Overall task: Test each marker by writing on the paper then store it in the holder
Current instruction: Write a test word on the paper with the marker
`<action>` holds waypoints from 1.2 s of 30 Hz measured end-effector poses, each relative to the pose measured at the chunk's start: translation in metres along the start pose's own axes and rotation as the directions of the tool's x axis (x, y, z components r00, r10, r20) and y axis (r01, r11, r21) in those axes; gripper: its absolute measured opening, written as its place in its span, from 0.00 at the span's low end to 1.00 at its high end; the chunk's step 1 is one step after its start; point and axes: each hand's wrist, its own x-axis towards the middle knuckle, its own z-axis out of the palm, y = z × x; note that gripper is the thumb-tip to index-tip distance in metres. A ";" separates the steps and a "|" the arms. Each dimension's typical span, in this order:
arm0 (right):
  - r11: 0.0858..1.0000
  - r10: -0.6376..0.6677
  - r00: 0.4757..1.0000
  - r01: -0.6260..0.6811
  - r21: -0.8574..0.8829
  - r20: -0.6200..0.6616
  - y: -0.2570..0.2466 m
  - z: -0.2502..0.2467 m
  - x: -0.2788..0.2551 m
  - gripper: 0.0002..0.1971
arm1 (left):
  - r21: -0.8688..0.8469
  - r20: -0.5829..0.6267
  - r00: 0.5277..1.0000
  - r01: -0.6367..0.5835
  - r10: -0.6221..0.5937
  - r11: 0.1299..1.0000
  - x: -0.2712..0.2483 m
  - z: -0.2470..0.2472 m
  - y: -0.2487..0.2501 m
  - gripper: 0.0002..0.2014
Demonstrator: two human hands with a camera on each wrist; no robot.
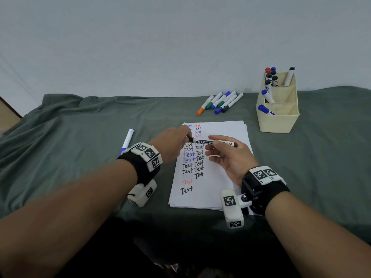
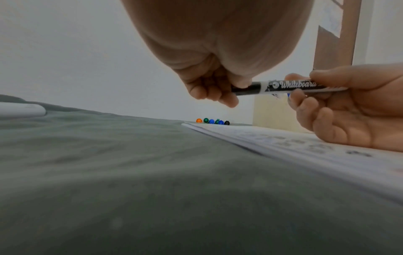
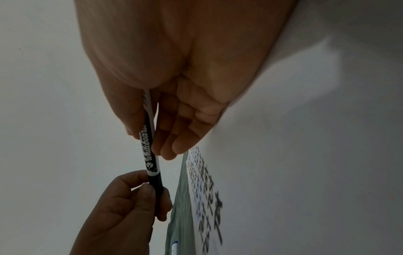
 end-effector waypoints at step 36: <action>0.814 -0.481 0.832 0.306 -0.493 -0.278 -0.124 -0.004 0.060 0.23 | 0.251 0.458 0.825 0.237 -0.330 0.939 0.025 0.032 -0.030 0.59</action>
